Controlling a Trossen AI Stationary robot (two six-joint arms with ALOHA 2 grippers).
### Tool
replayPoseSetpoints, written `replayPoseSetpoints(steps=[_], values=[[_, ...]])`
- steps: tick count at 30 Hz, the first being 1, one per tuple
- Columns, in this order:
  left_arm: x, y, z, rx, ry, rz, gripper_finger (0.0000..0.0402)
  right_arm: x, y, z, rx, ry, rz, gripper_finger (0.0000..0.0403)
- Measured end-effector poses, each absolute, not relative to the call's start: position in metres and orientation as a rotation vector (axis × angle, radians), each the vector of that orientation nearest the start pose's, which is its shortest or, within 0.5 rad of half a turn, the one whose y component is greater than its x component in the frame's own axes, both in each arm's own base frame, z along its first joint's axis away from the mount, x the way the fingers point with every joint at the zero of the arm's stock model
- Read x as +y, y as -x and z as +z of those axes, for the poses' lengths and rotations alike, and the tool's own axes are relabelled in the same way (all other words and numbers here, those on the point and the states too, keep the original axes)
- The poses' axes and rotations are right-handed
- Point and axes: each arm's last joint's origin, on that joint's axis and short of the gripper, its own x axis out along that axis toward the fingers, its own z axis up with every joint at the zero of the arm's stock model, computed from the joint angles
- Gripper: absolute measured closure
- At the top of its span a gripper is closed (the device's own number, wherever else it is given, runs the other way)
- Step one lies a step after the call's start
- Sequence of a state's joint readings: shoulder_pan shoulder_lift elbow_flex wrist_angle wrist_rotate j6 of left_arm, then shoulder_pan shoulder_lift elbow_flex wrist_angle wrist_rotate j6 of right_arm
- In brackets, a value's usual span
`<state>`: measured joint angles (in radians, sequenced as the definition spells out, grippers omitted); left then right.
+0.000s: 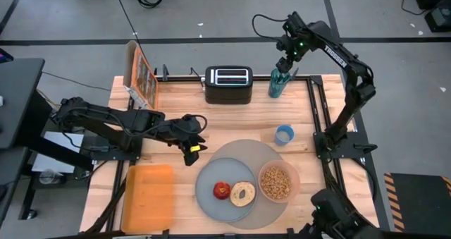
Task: Arrange a breakfast setting
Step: Put the black spoon in the center of the gray placemat
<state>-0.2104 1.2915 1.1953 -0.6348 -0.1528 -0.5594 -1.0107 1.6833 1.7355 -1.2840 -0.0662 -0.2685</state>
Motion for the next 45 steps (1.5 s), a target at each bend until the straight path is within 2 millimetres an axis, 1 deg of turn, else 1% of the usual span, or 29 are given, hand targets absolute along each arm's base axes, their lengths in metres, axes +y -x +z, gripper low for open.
replayPoseSetpoints(steps=[7,13,17,33,37,41,45], values=[[-0.050,-0.263,0.328,0.721,0.400,0.155,0.0258,-0.287,-0.174,0.334,1.202,-0.440,-0.639,0.0181],[-0.050,-0.262,0.327,0.738,0.401,0.163,0.0258,-0.290,-0.177,0.327,1.208,-0.465,-0.606,0.0217],[-0.050,-0.262,0.327,0.739,0.401,0.163,0.0258,-0.292,-0.178,0.327,1.191,-0.452,-0.612,0.0241],[-0.049,-0.262,0.326,0.744,0.388,0.164,0.0258,-0.292,-0.178,0.327,1.189,-0.464,-0.626,0.0328],[-0.049,-0.261,0.326,0.748,0.387,0.166,0.0258,-0.289,-0.181,0.326,1.198,-0.462,-0.618,0.0349],[-0.049,-0.261,0.326,0.751,0.387,0.167,0.0258,-0.285,-0.185,0.327,1.214,-0.456,-0.605,0.0362],[-0.049,-0.261,0.326,0.751,0.387,0.167,0.0258,-0.280,-0.189,0.326,1.245,-0.439,-0.601,0.0365]])
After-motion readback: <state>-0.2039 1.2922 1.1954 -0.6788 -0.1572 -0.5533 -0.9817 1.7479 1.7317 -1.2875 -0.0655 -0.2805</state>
